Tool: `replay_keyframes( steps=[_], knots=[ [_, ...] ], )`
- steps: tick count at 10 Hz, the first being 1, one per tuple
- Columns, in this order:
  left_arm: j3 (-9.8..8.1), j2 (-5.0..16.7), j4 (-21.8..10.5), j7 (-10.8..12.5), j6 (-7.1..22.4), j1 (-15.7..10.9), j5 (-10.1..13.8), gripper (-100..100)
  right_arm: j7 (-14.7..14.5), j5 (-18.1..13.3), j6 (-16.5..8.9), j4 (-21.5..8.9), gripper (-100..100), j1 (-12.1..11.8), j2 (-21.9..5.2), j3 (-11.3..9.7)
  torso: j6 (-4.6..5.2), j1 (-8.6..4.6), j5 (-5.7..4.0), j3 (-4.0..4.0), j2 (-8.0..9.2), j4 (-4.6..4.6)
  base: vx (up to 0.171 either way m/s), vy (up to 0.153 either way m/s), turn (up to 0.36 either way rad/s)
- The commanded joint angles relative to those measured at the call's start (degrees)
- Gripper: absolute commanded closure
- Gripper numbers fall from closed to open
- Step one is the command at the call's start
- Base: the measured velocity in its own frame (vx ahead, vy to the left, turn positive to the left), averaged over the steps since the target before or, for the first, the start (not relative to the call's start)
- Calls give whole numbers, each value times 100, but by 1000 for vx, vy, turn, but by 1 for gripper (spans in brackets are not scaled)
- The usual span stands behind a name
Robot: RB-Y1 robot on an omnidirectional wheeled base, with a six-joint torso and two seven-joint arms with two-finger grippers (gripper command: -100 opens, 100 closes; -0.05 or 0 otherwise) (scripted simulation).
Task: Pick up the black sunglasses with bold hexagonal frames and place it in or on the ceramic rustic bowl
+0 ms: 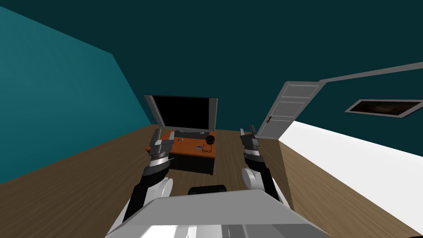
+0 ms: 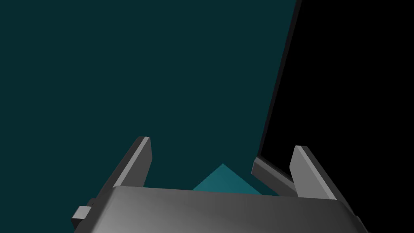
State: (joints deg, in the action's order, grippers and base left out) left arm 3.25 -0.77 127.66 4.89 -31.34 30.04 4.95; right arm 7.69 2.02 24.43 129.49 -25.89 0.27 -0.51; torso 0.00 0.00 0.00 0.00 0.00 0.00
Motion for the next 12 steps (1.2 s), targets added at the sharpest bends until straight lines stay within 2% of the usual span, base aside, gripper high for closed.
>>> replay_keyframes(
  steps=[1,7,8,10,11,12],
  knots=[
    [-29,209,-233,-27,52,-84,0,-100,0,0,0,0,0,0,0,0,0,0,0,0,0,0,16,-40,-8],
    [-144,620,-1122,-137,267,-416,0,-100,0,0,0,0,0,0,1,-1,1,-29,-6,-11,-18,-4,33,-78,-4],
    [-144,620,-1178,-137,267,-416,0,-100,0,0,0,0,0,0,1,-1,0,-34,-7,-9,-15,-4,22,-69,3],
    [-197,722,-1589,-188,366,-572,1,-100,0,0,0,0,0,0,1,-1,1,-25,-6,-6,-11,-3,29,-75,-7],
    [-197,722,-1616,-188,366,-572,1,-100,0,0,0,0,0,0,1,-1,0,-30,-7,-8,-14,-3,38,-69,2],
    [-227,768,-1835,-216,420,-657,1,-100,0,0,0,0,0,0,1,-1,0,-27,-7,-9,-15,-3,40,-68,-6]
  ],
)
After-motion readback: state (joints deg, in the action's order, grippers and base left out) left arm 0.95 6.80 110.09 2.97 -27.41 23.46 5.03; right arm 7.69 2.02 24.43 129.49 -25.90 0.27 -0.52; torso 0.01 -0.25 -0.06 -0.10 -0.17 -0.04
